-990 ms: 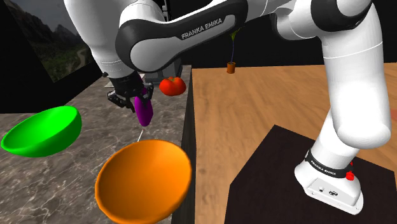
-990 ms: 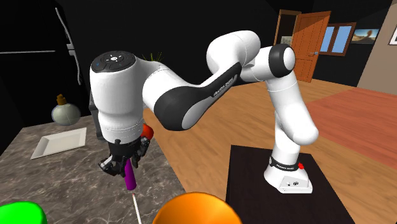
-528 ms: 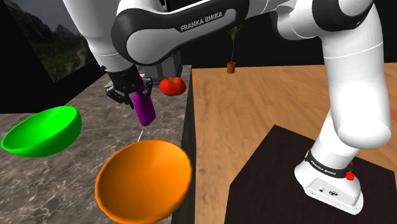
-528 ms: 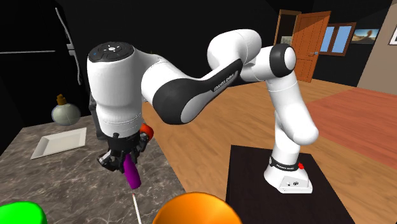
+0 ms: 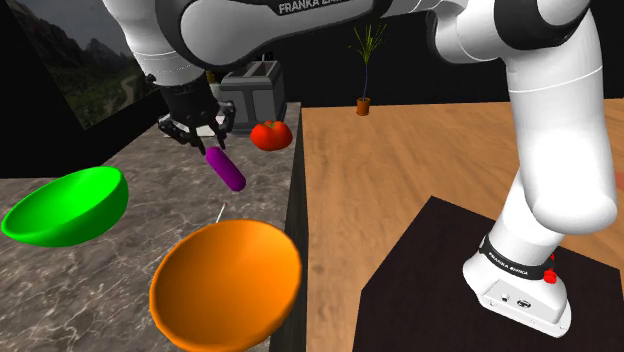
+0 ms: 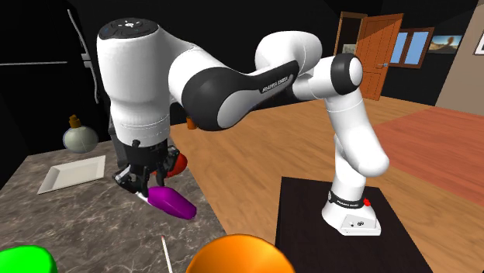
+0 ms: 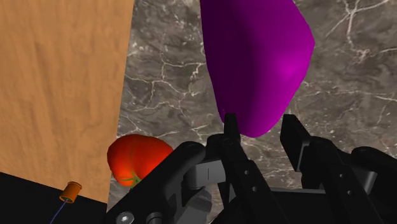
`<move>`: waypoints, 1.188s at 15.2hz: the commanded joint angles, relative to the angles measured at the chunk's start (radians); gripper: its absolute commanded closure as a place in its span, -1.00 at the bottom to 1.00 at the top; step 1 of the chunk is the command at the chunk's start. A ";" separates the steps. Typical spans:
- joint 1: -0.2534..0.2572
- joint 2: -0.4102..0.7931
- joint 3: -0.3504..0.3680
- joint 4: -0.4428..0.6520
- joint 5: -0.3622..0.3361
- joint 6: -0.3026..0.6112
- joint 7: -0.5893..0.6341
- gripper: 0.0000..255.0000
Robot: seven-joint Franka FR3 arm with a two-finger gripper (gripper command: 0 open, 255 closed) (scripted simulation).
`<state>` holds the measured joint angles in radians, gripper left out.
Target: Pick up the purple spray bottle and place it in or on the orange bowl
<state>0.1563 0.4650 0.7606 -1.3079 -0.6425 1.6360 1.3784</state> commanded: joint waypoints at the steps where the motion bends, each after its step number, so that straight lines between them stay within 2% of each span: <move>1: 0.010 0.004 -0.001 0.035 -0.001 -0.029 -0.011 1.00; 11: 0.084 0.045 -0.011 0.239 -0.027 -0.178 -0.064 1.00; 18: 0.183 0.112 -0.036 0.459 -0.077 -0.311 -0.117 1.00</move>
<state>0.3228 0.5657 0.7288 -0.8862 -0.7104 1.3471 1.2715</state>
